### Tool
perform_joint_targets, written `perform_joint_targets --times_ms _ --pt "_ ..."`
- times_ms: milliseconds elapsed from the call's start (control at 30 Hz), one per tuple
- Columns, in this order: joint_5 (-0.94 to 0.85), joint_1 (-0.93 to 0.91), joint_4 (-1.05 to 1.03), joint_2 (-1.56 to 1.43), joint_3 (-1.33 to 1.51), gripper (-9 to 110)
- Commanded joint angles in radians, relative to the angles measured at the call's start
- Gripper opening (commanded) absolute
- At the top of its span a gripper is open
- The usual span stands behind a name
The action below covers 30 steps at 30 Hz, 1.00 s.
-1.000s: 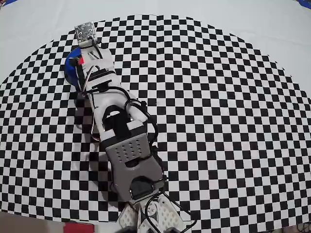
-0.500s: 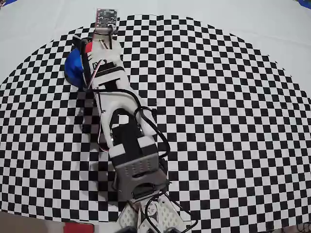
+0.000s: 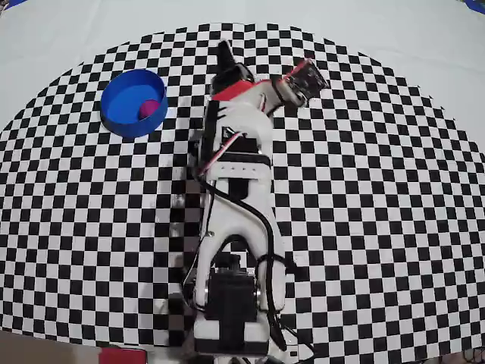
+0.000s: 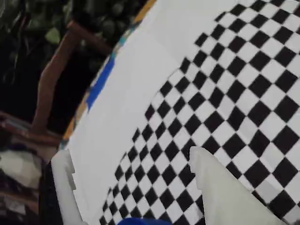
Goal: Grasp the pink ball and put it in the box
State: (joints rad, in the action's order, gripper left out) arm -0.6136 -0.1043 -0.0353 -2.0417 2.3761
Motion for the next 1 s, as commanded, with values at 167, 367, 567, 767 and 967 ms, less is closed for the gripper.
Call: perform_joint_targets --times_ms 167,367,567,767,967 --pt "0.201 -0.038 -0.069 -0.419 0.279 11" --pt "0.351 0.017 -0.118 -0.632 0.442 0" --pt "0.488 0.101 -0.334 -0.899 0.565 0" --pt "0.508 0.127 -0.459 -1.045 0.689 0" --pt "0.526 0.152 -0.606 -1.157 0.733 0"
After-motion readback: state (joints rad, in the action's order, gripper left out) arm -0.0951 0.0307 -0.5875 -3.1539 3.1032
